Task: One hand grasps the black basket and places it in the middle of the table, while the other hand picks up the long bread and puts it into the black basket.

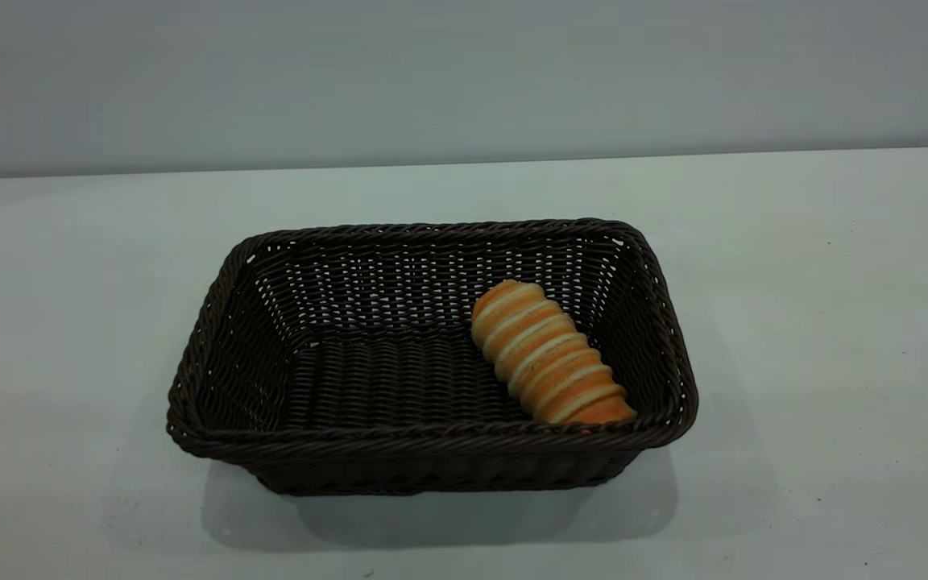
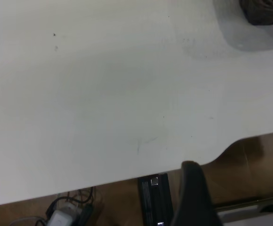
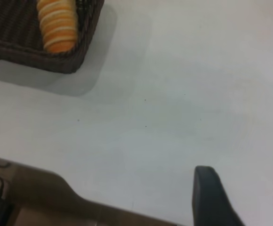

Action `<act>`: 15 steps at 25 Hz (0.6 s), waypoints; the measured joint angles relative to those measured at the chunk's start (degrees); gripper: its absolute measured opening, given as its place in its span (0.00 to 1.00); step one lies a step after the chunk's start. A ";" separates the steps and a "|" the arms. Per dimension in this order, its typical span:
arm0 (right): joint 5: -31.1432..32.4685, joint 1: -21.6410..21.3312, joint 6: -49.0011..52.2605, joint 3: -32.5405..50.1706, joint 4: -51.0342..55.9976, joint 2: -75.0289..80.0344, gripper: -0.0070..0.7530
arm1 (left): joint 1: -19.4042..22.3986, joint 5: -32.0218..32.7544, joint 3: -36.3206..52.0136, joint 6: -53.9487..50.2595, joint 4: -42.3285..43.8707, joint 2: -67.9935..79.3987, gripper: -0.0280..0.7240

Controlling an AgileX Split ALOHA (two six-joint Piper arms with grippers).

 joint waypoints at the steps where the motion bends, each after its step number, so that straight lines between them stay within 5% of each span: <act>1: 0.00 0.00 0.00 0.00 0.00 0.00 0.45 | 0.00 0.00 0.00 0.00 0.00 0.00 0.77; 10: 0.00 -1.03 0.00 0.00 0.00 0.00 0.45 | 0.68 0.00 0.05 0.00 0.00 -2.20 0.77; 15: 0.00 -6.33 0.00 0.00 0.11 -2.03 0.45 | 8.51 0.00 0.05 0.00 0.00 -10.09 0.77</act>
